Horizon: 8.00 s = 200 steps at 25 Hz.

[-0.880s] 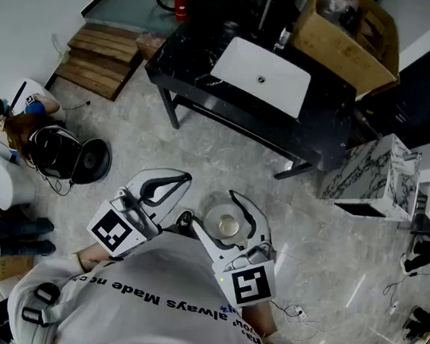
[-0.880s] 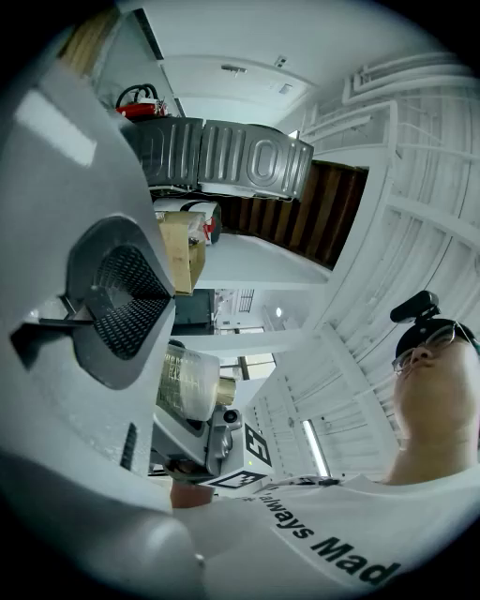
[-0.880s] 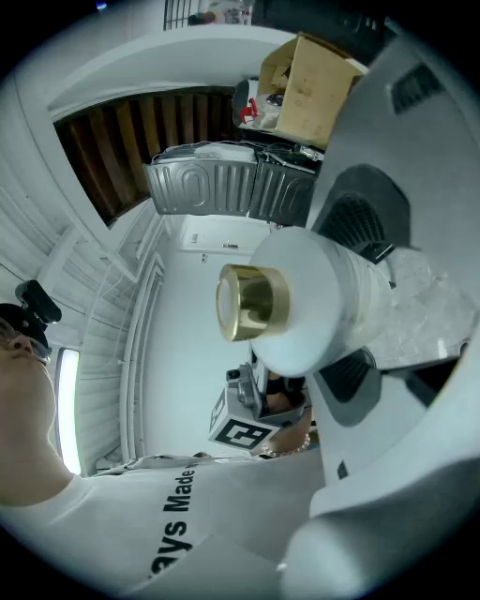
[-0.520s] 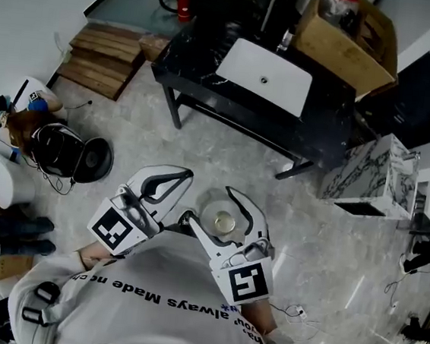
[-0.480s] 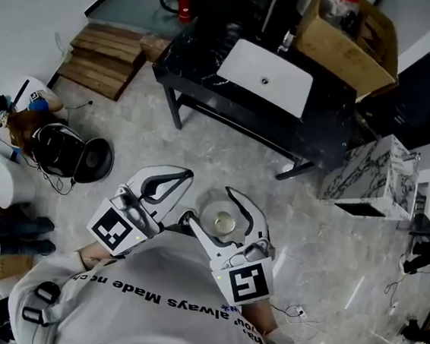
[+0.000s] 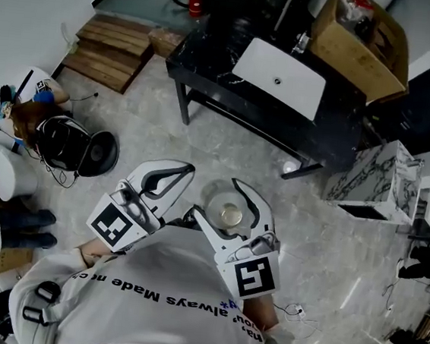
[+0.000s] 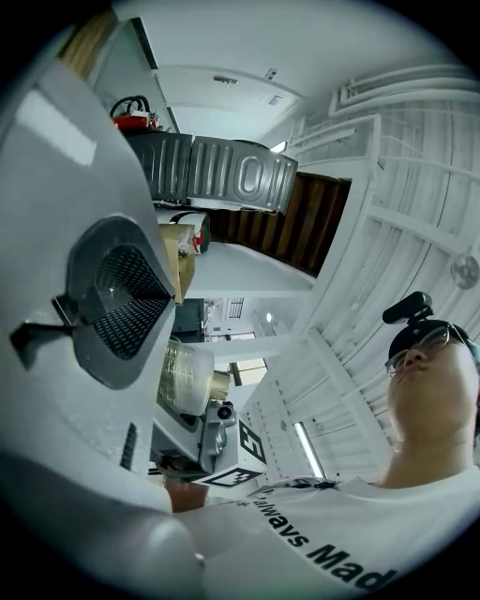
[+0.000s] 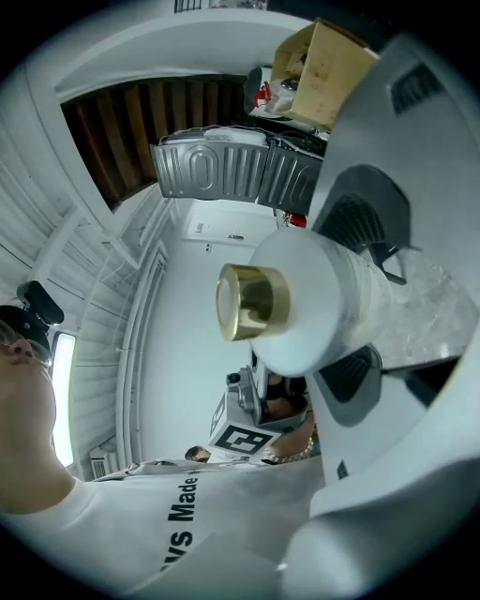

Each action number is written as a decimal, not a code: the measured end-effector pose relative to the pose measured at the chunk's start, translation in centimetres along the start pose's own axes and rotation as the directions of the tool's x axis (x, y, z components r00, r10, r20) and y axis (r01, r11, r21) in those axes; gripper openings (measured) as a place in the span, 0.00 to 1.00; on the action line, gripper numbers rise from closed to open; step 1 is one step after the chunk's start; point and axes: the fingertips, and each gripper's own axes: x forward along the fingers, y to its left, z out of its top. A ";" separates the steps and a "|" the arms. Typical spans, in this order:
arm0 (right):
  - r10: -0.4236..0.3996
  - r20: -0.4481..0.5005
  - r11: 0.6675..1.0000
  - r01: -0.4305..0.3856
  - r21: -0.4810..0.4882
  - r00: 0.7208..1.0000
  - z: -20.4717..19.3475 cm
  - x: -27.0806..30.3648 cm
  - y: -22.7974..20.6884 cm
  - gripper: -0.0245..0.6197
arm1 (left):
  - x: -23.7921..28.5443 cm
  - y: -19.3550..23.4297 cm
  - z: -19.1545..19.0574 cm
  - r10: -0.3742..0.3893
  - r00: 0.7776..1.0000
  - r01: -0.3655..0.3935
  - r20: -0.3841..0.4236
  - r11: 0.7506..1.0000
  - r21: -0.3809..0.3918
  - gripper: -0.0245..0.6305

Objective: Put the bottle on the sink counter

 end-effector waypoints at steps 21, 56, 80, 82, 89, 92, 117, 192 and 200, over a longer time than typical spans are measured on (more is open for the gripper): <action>0.081 0.020 0.997 -0.081 -0.009 0.997 0.8 9.1 -11.6 0.55 | 8.8 10.8 -1.5 0.105 0.994 -0.106 -0.032 0.994 -0.033 0.04; 0.160 0.028 0.987 -0.159 -0.031 0.987 1.4 20.0 -32.5 0.55 | 27.1 25.8 -2.1 0.170 0.984 -0.172 -0.060 0.984 -0.039 0.04; 0.085 -0.050 0.996 -0.085 -0.005 0.995 7.3 42.0 -38.9 0.55 | 27.8 49.7 -3.7 0.104 0.993 -0.110 -0.059 0.989 -0.101 0.04; 0.070 -0.052 0.998 -0.070 0.004 0.996 7.4 43.2 -39.3 0.55 | 28.0 50.9 -4.1 0.091 0.994 -0.097 -0.063 0.989 -0.110 0.04; 0.033 -0.058 0.999 -0.032 0.009 0.998 7.7 45.0 -40.8 0.55 | 29.3 53.0 -4.2 0.055 0.997 -0.060 -0.052 0.992 -0.111 0.04; 0.022 -0.066 1.000 -0.021 0.014 0.998 7.5 45.3 -41.7 0.55 | 30.0 53.2 -4.4 0.041 0.998 -0.047 -0.053 0.992 -0.117 0.04; -0.003 -0.143 0.999 0.010 0.050 0.990 -1.8 51.4 -50.8 0.55 | 38.5 58.3 -13.5 0.043 0.987 -0.063 -0.156 0.990 -0.124 0.04; 0.005 -0.302 0.987 0.043 0.154 0.953 -22.2 70.0 -60.8 0.55 | 48.4 67.9 -35.8 0.022 0.901 -0.086 -0.433 0.988 -0.129 0.04; -0.010 -0.222 0.990 0.041 0.135 0.975 -19.3 69.0 -60.9 0.60 | 47.6 67.4 -32.9 0.047 0.915 -0.094 -0.400 0.991 -0.097 0.04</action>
